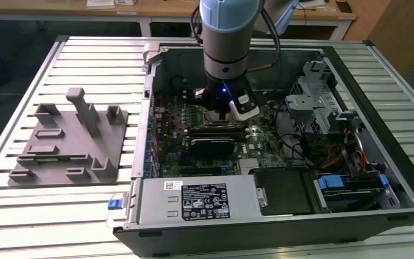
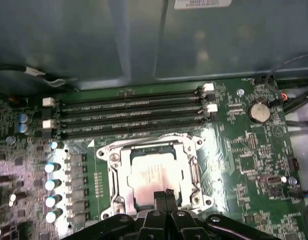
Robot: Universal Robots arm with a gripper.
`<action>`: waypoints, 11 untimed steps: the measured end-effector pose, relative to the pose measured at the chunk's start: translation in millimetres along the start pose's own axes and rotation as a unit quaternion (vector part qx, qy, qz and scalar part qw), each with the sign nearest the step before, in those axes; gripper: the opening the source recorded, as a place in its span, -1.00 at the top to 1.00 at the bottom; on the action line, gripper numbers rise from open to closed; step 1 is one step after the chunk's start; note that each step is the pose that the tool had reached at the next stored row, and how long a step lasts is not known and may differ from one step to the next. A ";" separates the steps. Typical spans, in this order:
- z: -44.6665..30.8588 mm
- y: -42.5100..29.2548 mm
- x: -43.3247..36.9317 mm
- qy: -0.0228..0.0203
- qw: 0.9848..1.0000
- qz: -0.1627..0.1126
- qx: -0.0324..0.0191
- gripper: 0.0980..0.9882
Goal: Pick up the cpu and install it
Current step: 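Install the second cpu locking lever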
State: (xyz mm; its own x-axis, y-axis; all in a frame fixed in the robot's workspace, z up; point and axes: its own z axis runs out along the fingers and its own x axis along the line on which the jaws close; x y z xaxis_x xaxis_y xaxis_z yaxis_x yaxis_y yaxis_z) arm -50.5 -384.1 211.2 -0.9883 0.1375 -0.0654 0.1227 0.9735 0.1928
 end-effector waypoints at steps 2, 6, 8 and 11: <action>2.0 6.6 0.1 0.001 1.000 0.000 0.002 0.98; 4.5 10.0 0.6 0.001 1.000 0.000 0.004 0.98; 5.3 9.8 0.8 0.001 1.000 0.000 0.004 0.98; 5.4 9.8 1.2 0.001 1.000 0.000 0.004 0.98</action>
State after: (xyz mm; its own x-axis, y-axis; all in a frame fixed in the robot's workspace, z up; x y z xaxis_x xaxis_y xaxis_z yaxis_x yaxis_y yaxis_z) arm -49.9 -373.5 207.8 -0.9885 0.1373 -0.0629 0.1236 0.9749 0.1851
